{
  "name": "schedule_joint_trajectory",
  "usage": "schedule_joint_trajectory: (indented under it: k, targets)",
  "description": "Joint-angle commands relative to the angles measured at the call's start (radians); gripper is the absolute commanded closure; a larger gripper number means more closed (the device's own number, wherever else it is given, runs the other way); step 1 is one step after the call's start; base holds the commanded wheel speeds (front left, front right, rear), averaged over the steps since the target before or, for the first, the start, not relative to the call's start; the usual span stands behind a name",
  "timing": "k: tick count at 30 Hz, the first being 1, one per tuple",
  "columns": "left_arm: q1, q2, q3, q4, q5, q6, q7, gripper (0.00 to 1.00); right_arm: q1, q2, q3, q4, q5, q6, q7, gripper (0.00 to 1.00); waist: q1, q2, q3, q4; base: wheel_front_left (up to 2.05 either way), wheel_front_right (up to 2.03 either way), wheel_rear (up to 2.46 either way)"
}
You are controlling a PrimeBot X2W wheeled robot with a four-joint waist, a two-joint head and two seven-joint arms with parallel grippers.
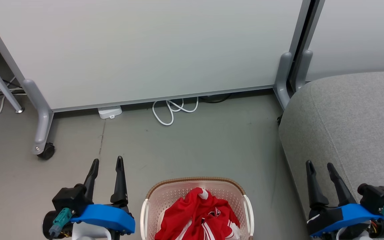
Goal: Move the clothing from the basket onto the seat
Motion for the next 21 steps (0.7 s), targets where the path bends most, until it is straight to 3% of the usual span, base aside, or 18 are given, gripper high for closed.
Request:
schedule_joint_trajectory:
  k: [1,21]
  targets:
    - [-0.020,0.000,-0.001,-0.002,0.023,-0.003,-0.008,0.00,-0.014,-0.008,0.001,-0.002,-0.022,0.002,-0.011,0.00,0.0000,-0.0001,0.000,0.001,0.00,0.00,0.00]
    - [-0.016,-0.018,0.010,0.017,0.164,-0.014,-0.050,0.00,-0.012,-0.008,0.011,0.003,-0.179,0.002,-0.052,0.00,0.0000,-0.0001,-0.004,0.006,0.00,0.00,0.00]
